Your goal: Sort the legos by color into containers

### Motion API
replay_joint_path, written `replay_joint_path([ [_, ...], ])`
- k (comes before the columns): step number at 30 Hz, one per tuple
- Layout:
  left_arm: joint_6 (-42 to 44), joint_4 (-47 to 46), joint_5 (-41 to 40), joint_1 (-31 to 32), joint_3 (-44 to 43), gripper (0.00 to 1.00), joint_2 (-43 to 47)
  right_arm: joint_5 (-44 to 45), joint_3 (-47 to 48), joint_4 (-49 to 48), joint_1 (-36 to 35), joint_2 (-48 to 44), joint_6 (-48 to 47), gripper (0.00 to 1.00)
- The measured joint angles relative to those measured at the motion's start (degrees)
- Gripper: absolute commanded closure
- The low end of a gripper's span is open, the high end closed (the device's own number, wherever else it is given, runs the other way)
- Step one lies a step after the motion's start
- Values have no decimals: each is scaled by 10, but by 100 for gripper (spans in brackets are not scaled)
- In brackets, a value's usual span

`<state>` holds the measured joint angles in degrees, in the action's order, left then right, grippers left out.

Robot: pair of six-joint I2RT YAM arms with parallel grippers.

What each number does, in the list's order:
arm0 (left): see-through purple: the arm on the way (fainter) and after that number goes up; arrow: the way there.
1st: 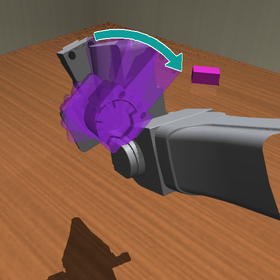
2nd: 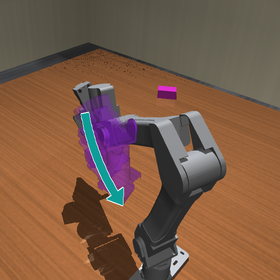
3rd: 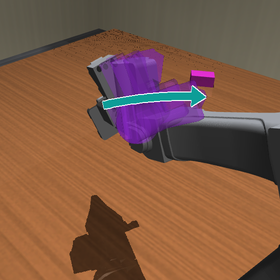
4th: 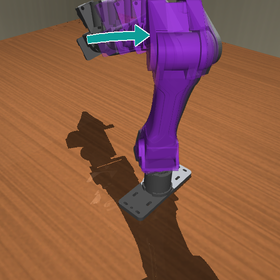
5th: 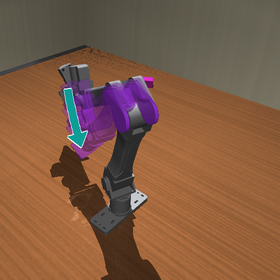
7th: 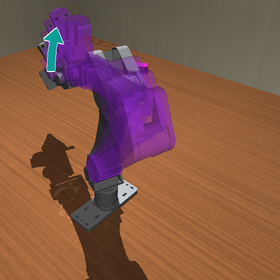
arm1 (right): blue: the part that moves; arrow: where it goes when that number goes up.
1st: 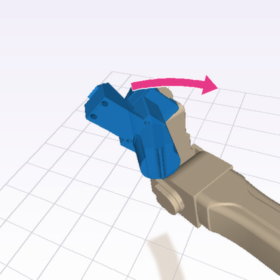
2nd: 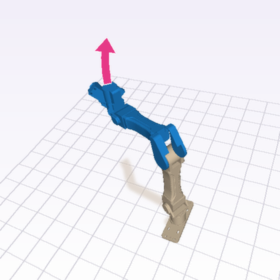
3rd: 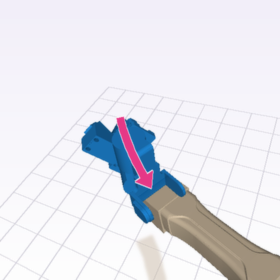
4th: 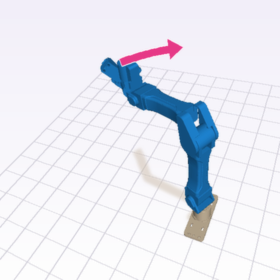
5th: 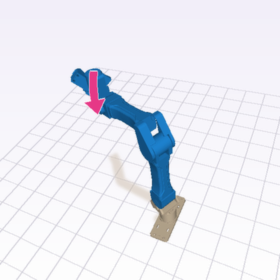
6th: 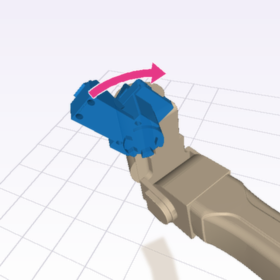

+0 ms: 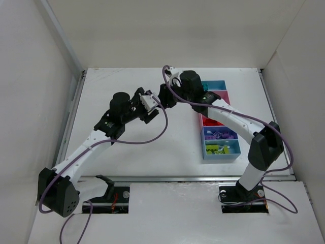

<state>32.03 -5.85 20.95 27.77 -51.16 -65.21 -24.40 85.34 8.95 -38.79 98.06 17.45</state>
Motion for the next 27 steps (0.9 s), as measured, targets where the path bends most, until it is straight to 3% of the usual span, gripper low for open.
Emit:
replay_joint_path([
  [4, 10, 15, 25, 0, 0, 37, 0, -2, 0, -3, 0, -6, 4, 100],
  [6, 16, 25, 30, 0, 0, 31, 0, -2, -1, -4, 0, -12, 3, 100],
  [9, 21, 36, 35, 0, 0, 30, 0, -4, -1, -6, 0, -24, 3, 100],
  [14, 23, 42, 35, 0, 0, 48, 0, -15, -1, -8, 0, -29, 3, 100],
  [22, 0, 34, 26, 0, -4, 47, 0, -28, -1, -9, 0, -29, -2, 100],
  [26, -8, 31, 21, -1, -5, 71, 0, -36, -2, -8, -3, -29, -3, 100],
  [27, -9, 31, 18, -1, -6, 84, 0, -34, -2, -9, -3, -29, -3, 100],
])
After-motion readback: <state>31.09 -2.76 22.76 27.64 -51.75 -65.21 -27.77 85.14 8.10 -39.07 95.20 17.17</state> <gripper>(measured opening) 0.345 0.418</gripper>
